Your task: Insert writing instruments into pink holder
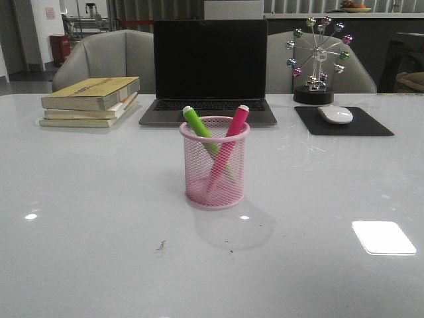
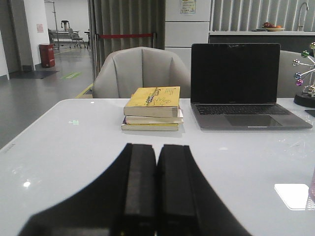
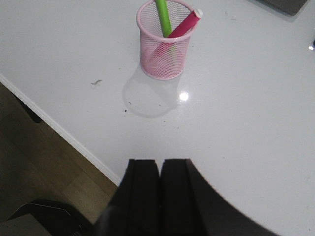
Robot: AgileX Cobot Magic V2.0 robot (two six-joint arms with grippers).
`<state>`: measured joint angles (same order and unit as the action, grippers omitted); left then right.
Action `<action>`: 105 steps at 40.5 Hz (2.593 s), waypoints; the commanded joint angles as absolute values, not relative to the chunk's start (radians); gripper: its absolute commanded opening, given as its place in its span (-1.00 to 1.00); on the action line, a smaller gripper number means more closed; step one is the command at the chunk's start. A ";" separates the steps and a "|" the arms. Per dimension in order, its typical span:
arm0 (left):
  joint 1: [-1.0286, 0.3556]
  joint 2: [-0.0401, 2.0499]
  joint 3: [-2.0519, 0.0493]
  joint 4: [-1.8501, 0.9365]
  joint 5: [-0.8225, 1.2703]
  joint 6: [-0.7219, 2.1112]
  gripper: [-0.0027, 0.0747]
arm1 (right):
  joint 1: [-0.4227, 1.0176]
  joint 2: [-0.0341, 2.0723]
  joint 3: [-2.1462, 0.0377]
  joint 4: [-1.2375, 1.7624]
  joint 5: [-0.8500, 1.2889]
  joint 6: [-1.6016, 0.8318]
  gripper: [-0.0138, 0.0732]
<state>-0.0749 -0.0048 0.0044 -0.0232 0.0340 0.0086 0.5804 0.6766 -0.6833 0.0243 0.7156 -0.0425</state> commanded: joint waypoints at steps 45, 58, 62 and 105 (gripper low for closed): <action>-0.082 -0.024 0.008 -0.032 -0.059 0.000 -0.70 | 0.021 0.075 -0.100 0.185 0.055 -0.052 -0.48; -0.082 -0.024 0.008 -0.032 -0.059 0.000 -0.70 | 0.021 -0.032 0.024 0.185 -0.013 -0.052 -0.48; -0.082 -0.024 0.008 -0.032 -0.059 0.000 -0.70 | 0.021 -0.028 0.024 0.185 -0.036 -0.052 -0.48; -0.082 -0.024 0.008 -0.032 -0.059 0.000 -0.70 | 0.021 -0.031 0.024 0.029 -0.137 0.043 -0.48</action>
<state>-0.0749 -0.0048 0.0044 -0.0232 0.0320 0.0086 0.0274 -0.0113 0.0273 0.0338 -0.0545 0.0295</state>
